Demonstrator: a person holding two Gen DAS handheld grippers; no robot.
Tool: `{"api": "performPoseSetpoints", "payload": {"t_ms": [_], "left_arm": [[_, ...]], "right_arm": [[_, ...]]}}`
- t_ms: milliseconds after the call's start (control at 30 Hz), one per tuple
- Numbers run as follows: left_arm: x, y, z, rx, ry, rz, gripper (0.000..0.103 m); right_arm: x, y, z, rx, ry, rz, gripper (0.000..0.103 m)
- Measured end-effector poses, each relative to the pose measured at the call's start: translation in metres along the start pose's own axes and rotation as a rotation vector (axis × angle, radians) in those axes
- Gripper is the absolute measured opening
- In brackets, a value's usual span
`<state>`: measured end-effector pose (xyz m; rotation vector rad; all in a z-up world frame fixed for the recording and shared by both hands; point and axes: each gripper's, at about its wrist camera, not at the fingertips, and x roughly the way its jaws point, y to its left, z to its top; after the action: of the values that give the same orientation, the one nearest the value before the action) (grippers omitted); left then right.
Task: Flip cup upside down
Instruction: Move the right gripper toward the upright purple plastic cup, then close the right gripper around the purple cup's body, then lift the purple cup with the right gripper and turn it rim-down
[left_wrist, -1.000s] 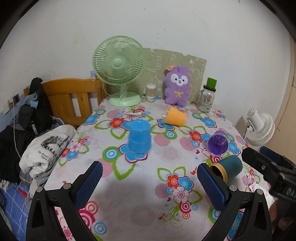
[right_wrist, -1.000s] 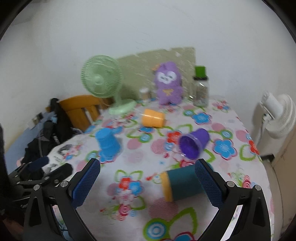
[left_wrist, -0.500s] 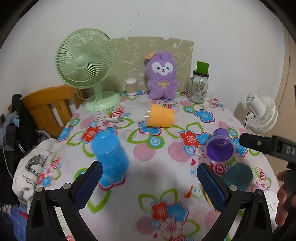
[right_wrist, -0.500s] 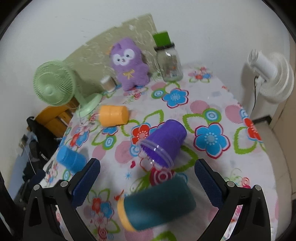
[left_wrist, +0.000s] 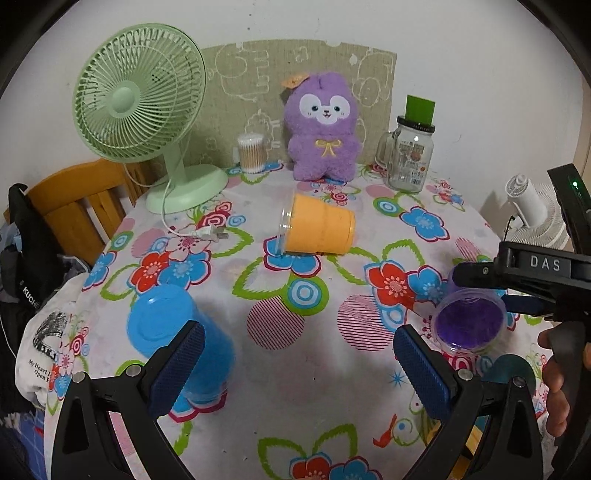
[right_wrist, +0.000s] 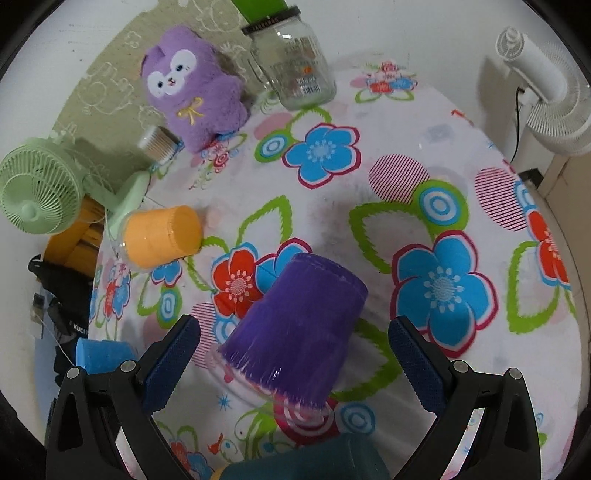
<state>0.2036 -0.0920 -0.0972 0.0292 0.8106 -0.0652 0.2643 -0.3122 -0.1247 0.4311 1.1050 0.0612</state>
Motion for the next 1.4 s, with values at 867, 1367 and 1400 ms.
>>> {"api": "performPoseSetpoints", "payload": {"t_ms": [867,1367,1400], "left_arm": [[0.007,-0.005,0.003,0.043,0.013,0.017,0.103],[-0.046,0.014,-0.015,0.017,-0.035,-0.008,0.103],[-0.053,0.017,-0.02,0.011,-0.041,-0.005,0.103]], "right_arm": [[0.019,0.03,0.001,-0.11,0.062,0.014,0.064],[-0.037,0.074,-0.042,-0.226,-0.002,0.133,0.064],[-0.041,0.079,-0.047,-0.238,-0.004,0.141,0.064]]}}
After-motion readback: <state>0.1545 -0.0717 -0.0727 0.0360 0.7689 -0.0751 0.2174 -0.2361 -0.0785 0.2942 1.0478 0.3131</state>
